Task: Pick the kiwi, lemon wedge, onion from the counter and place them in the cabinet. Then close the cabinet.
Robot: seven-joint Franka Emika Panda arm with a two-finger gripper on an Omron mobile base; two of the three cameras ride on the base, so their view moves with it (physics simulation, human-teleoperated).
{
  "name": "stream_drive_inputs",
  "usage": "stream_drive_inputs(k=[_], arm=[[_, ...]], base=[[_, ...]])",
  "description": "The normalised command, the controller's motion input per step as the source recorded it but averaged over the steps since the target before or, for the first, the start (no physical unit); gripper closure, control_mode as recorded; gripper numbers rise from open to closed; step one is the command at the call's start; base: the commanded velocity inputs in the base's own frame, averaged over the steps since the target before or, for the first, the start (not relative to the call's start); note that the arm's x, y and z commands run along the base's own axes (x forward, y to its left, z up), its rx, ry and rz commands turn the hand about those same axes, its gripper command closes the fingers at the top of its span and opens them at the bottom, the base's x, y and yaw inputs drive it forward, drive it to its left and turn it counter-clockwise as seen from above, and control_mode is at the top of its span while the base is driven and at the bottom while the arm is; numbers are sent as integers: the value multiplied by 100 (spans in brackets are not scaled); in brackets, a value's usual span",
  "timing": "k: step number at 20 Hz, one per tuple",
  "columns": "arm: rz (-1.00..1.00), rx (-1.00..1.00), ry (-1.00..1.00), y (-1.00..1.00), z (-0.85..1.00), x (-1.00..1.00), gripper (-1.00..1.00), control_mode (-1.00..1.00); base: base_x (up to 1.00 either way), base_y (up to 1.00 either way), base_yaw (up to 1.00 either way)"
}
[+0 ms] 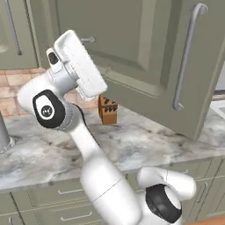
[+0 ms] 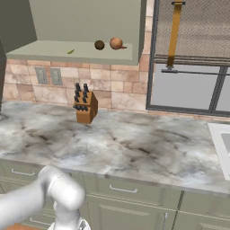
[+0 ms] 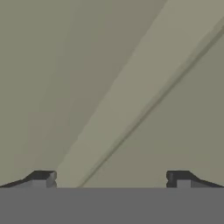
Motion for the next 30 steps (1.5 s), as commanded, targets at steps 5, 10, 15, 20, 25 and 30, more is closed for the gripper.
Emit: stream_drive_inputs(k=[5,10,15,20,25,30], arm=[[0,38,50,-100,58,69,-100,-100],[17,7,60,-65,-54,100,-100,-100],[27,-13,23,-2,-100,100,-100,-100],[17,-4,1,-23,-100,100,-100,-100],[8,0,0,-58,-100,100,-100,-100],[3,0,0,-78,-100,100,-100,-100]], base=[[0,0,0],[0,0,0],[0,0,0],[0,0,0],[0,0,0],[0,0,0]])
